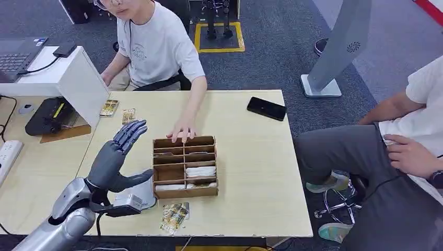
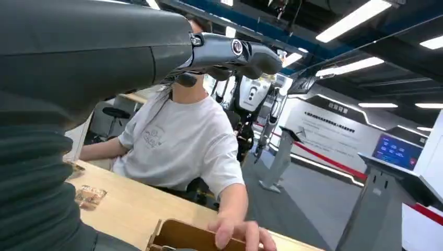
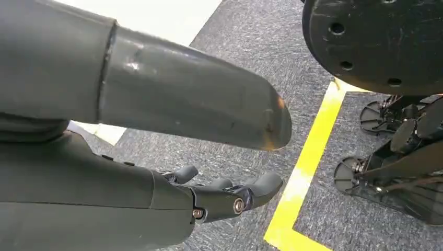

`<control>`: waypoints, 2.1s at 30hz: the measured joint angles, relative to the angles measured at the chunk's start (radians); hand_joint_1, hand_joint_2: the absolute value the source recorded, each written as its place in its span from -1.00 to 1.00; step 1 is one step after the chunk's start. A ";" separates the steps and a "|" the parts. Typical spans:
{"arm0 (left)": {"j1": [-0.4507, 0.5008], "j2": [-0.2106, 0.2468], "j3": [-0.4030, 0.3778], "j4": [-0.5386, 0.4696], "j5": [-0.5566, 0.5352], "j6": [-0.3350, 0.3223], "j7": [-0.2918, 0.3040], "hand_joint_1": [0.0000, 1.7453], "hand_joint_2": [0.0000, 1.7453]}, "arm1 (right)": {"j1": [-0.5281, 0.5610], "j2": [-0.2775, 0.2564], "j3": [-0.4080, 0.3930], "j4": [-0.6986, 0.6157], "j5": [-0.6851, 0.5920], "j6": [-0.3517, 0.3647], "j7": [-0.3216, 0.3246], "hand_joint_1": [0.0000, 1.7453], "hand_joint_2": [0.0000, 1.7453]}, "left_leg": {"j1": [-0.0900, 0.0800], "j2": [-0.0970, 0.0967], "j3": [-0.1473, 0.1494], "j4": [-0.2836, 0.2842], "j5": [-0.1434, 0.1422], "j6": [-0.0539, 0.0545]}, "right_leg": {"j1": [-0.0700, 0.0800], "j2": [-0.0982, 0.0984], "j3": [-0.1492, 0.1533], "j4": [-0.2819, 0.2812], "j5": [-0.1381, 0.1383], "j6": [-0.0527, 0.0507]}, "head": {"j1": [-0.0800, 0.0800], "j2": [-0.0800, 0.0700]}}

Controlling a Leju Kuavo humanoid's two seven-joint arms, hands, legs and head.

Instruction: Pass the card to the sensor for recognition and then transmit it.

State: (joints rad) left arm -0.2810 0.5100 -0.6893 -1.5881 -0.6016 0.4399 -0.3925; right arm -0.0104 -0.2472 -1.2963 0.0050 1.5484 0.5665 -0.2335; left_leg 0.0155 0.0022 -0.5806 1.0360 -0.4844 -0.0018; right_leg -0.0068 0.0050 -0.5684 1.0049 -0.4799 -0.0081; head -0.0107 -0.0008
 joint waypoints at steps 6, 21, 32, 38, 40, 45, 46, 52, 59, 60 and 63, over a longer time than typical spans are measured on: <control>-0.001 0.027 -0.027 -0.002 -0.033 0.023 0.012 -1.00 1.00 | 0.000 -0.002 -0.002 0.000 0.000 0.008 0.000 -1.00 -1.00 | 0.000 0.000 0.000 0.000 0.000 0.000 | 0.000 0.000 0.000 0.000 0.000 0.000 | 0.000 0.000; -0.061 0.063 -0.132 0.052 -0.214 0.014 0.137 -1.00 1.00 | -0.002 -0.002 -0.002 0.000 0.000 0.008 0.003 -1.00 -1.00 | 0.000 0.000 0.000 0.000 0.000 0.000 | 0.000 0.000 0.000 0.000 0.000 0.000 | 0.000 0.000; -0.090 0.083 -0.176 0.086 -0.222 -0.033 0.155 -1.00 1.00 | -0.002 -0.002 -0.003 0.000 0.000 0.008 0.003 -1.00 -1.00 | 0.000 0.000 0.000 0.000 0.000 0.000 | 0.000 0.000 0.000 0.000 0.000 0.000 | 0.000 0.000; -0.093 0.090 -0.183 0.090 -0.216 -0.054 0.155 -1.00 1.00 | -0.002 -0.002 -0.003 0.000 0.000 0.008 0.003 -1.00 -1.00 | 0.000 0.000 0.000 0.000 0.000 0.000 | 0.000 0.000 0.000 0.000 0.000 0.000 | 0.000 0.000; -0.102 0.097 -0.188 0.090 -0.204 -0.096 0.155 -1.00 1.00 | -0.002 -0.002 -0.002 0.000 0.000 0.010 0.003 -1.00 -1.00 | 0.000 0.000 0.000 0.000 0.000 0.000 | 0.000 0.000 0.000 0.000 0.000 0.000 | 0.000 0.000; -0.136 0.131 -0.200 0.090 -0.170 -0.183 0.149 -1.00 1.00 | -0.001 -0.003 -0.002 0.000 0.000 0.010 0.002 -1.00 -1.00 | 0.000 0.000 0.000 0.000 0.000 0.000 | 0.000 0.000 0.000 0.000 0.000 0.000 | 0.000 0.000; -0.143 0.137 -0.201 0.089 -0.166 -0.189 0.148 -1.00 1.00 | -0.001 -0.003 -0.002 0.000 0.000 0.010 0.001 -1.00 -1.00 | 0.000 0.000 0.000 0.000 0.000 0.000 | 0.000 0.000 0.000 0.000 0.000 0.000 | 0.000 0.000; -0.180 0.165 -0.201 0.074 -0.079 -0.331 0.140 -1.00 1.00 | 0.000 -0.005 -0.003 0.000 0.000 0.011 -0.004 -1.00 -1.00 | 0.000 0.000 0.000 0.000 0.000 0.000 | 0.000 0.000 0.000 0.000 0.000 0.000 | 0.000 0.000; -0.220 0.199 -0.201 0.040 -0.035 -0.423 0.134 -1.00 1.00 | 0.000 -0.005 -0.003 0.000 0.000 0.014 -0.010 -1.00 -1.00 | 0.000 0.000 0.000 0.000 0.000 0.000 | 0.000 0.000 0.000 0.000 0.000 0.000 | 0.000 0.000; -0.224 0.202 -0.201 0.037 -0.035 -0.425 0.134 -1.00 1.00 | 0.000 -0.005 -0.003 0.000 0.000 0.014 -0.010 -1.00 -1.00 | 0.000 0.000 0.000 0.000 0.000 0.000 | 0.000 0.000 0.000 0.000 0.000 0.000 | 0.000 0.000; -0.235 0.204 -0.201 0.032 -0.025 -0.438 0.134 -1.00 1.00 | 0.001 -0.005 -0.002 0.000 0.000 0.014 -0.010 -1.00 -1.00 | 0.000 0.000 0.000 0.000 0.000 0.000 | 0.000 0.000 0.000 0.000 0.000 0.000 | 0.000 0.000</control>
State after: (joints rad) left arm -0.5155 0.7145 -0.8904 -1.5557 -0.6263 0.0015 -0.2586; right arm -0.0097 -0.2525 -1.2985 0.0050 1.5480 0.5810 -0.2438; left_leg 0.0155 0.0025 -0.5805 1.0361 -0.4845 -0.0018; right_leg -0.0068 0.0054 -0.5689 1.0049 -0.4799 -0.0081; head -0.0103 -0.0008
